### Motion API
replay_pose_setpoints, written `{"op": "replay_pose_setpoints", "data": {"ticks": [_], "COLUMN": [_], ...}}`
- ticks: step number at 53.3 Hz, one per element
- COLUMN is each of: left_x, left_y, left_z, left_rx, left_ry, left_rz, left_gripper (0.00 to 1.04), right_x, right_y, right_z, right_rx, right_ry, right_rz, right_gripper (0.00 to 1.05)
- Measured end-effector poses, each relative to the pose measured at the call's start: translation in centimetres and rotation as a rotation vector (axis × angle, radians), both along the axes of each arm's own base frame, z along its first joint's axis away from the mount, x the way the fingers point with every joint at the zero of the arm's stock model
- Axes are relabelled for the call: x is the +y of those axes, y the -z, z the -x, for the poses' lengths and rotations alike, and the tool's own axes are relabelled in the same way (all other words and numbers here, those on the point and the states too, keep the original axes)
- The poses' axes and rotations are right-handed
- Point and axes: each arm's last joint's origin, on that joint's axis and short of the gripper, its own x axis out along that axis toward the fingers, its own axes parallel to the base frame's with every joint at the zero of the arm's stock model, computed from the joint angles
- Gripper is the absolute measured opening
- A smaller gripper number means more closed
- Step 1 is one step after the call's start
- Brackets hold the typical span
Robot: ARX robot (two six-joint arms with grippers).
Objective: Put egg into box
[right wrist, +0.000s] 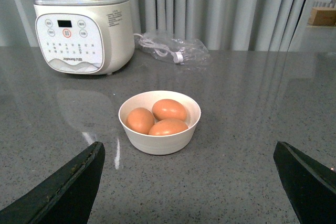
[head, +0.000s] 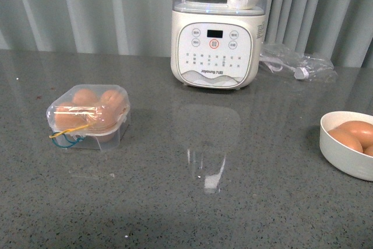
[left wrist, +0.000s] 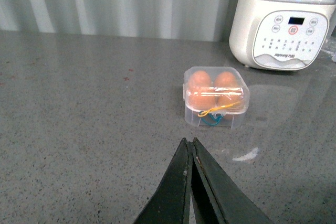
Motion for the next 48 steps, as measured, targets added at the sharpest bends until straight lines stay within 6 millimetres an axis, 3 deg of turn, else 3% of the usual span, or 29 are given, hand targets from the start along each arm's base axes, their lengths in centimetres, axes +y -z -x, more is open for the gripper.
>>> {"op": "replay_pose_setpoints", "data": {"ticks": [12, 27, 40, 48], "left_x": [0.0, 0.0, 0.0, 0.0], "left_y": [0.04, 0.05, 0.05, 0.05], "left_z": [0.0, 0.0, 0.0, 0.0], "left_rx": [0.004, 0.005, 0.005, 0.005], "left_ry": [0.0, 0.0, 0.0, 0.0], "left_rz": [0.001, 0.001, 0.0, 0.0], "left_gripper": [0.05, 0.5, 0.98, 0.98], "right_x": [0.0, 0.0, 0.0, 0.0], "right_y": [0.0, 0.0, 0.0, 0.0], "right_z": [0.0, 0.0, 0.0, 0.0], "right_rx": [0.0, 0.0, 0.0, 0.0], "right_ry": [0.0, 0.0, 0.0, 0.0], "right_rz": [0.0, 0.0, 0.0, 0.0], "right_gripper": [0.97, 0.97, 0.97, 0.97]}}
